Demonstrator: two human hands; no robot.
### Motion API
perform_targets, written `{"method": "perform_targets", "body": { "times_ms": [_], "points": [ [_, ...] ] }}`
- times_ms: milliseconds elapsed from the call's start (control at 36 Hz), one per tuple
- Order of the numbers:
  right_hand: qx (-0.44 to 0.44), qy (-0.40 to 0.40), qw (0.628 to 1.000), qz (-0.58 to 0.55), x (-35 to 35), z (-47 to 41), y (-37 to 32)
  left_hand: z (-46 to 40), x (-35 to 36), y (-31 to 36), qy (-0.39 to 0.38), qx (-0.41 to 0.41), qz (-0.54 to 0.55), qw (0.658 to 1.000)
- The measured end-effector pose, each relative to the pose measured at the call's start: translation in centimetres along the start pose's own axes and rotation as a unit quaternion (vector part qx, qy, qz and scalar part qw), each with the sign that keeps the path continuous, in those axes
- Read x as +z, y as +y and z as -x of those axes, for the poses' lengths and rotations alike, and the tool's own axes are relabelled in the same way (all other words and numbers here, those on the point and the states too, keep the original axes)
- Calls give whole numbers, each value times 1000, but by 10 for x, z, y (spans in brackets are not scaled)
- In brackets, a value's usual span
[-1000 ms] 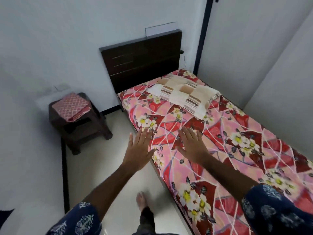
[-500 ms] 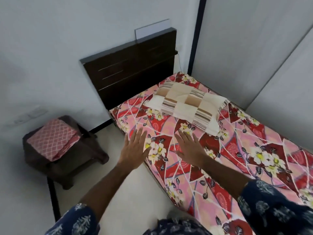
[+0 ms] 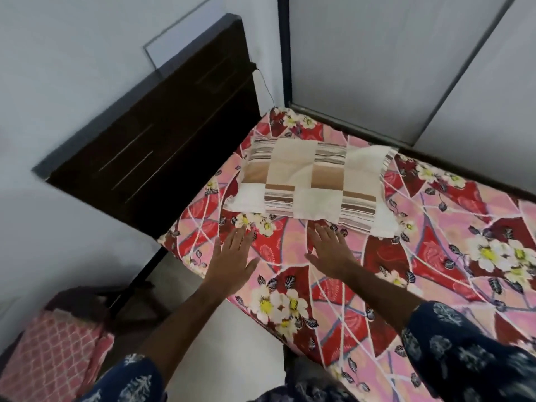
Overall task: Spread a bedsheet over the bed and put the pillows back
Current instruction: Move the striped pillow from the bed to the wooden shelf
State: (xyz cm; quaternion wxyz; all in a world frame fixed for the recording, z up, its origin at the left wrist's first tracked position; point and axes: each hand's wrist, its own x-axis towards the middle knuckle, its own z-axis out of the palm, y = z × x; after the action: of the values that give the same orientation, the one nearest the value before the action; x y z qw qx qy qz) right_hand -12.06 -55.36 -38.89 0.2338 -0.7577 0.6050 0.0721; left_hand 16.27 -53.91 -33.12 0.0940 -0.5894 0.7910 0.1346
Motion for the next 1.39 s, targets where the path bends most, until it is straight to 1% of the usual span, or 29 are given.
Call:
{"method": "perform_targets", "body": {
  "times_ms": [56,139,250,361,417,500,639,722,778,833,889,917,944,972,1028,1083,1111,1194,1278,1333,1361,1389],
  "points": [
    [22,-13,999,-19,-1,-22,-1,-33,-5,-17,-23,14,-2,1000],
    [53,-8,997,-55,1,-50,-2,-78,-8,-41,-50,18,20,998],
    [104,-4,990,-90,12,-93,-2,-128,-1,-69,-88,54,-23,994],
    [160,-13,975,-153,27,-127,-8,-182,14,-98,-116,79,-12,990],
    [186,-10,962,-198,36,-141,-15,-212,27,-114,-128,101,-27,986],
    [229,10,934,-275,53,-161,-25,-254,48,-134,-123,146,-92,977],
    [283,19,880,-380,82,-198,-50,-309,77,-149,-60,227,-175,956],
    [316,31,838,-444,96,-221,-61,-342,89,-151,-28,254,-205,945],
    [335,46,802,-492,98,-235,-66,-362,97,-155,-28,261,-225,938],
    [336,70,770,-538,98,-245,-72,-380,106,-159,-37,273,-265,924],
    [337,93,744,-570,102,-254,-76,-393,111,-161,-45,292,-311,903],
    [340,92,735,-579,102,-257,-79,-397,111,-159,-55,299,-321,897],
    [341,93,725,-591,103,-259,-80,-401,109,-155,-66,305,-323,894],
    [342,91,722,-595,103,-261,-82,-403,106,-150,-69,310,-319,893],
    [357,87,701,-611,103,-265,-82,-407,98,-140,-67,323,-290,898],
    [383,88,658,-642,98,-271,-80,-409,85,-132,-77,344,-258,899],
    [395,92,625,-667,97,-273,-78,-410,79,-129,-75,358,-249,897],
    [408,124,498,-755,91,-275,-69,-403,62,-123,-63,392,-227,890],
    [354,211,372,-831,79,-268,-62,-371,54,-118,-53,437,-195,876],
    [340,276,304,-846,74,-259,-59,-336,53,-112,-51,479,-170,860],
    [345,295,293,-842,76,-253,-57,-317,52,-107,-52,497,-158,852],
    [350,303,294,-837,79,-244,-55,-299,52,-101,-43,513,-144,845]
  ]
}}
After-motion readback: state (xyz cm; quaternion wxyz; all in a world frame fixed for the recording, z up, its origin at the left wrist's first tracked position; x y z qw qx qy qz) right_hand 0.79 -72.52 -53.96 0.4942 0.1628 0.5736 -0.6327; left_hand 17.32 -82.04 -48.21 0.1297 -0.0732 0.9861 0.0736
